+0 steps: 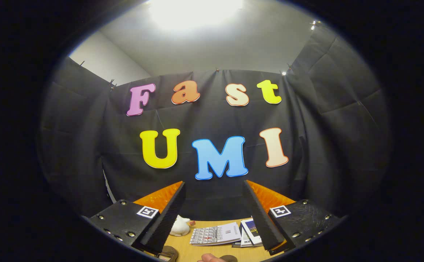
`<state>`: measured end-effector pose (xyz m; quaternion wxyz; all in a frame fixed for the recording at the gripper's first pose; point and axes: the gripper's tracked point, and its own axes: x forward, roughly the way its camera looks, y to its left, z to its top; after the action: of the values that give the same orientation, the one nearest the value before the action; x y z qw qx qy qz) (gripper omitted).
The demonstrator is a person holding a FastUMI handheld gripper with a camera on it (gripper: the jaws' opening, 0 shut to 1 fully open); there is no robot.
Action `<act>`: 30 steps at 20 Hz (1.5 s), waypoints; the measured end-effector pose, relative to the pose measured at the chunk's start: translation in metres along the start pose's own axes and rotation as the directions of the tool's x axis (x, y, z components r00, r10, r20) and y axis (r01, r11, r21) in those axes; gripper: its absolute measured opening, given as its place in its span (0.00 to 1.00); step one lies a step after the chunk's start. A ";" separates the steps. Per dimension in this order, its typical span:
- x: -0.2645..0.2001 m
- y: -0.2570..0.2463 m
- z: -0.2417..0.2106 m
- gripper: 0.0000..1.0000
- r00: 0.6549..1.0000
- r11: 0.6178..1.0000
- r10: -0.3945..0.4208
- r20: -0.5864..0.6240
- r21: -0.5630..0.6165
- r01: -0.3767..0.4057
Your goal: Open the storage box then place both shoes into the box .Put the left shoe in first, then the right shoe, with the right side of both shoes facing outward in a uniform manner.
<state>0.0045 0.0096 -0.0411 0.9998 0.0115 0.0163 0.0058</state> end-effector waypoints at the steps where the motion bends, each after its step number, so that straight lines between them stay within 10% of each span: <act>1: 0.001 0.004 -0.006 0.96 1.000 1.000 0.011 -0.012 0.006 -0.011; 9: 0.004 0.058 -0.075 0.96 0.971 0.982 0.176 -0.164 0.092 -0.162; 16: -0.001 0.124 -0.139 0.96 0.879 0.921 0.374 -0.296 0.229 -0.315; 30: -0.041 0.237 -0.277 0.97 0.502 0.696 0.709 -0.496 0.608 -0.382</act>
<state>-0.0486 0.2519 -0.3111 0.8286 0.2284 0.3899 0.3304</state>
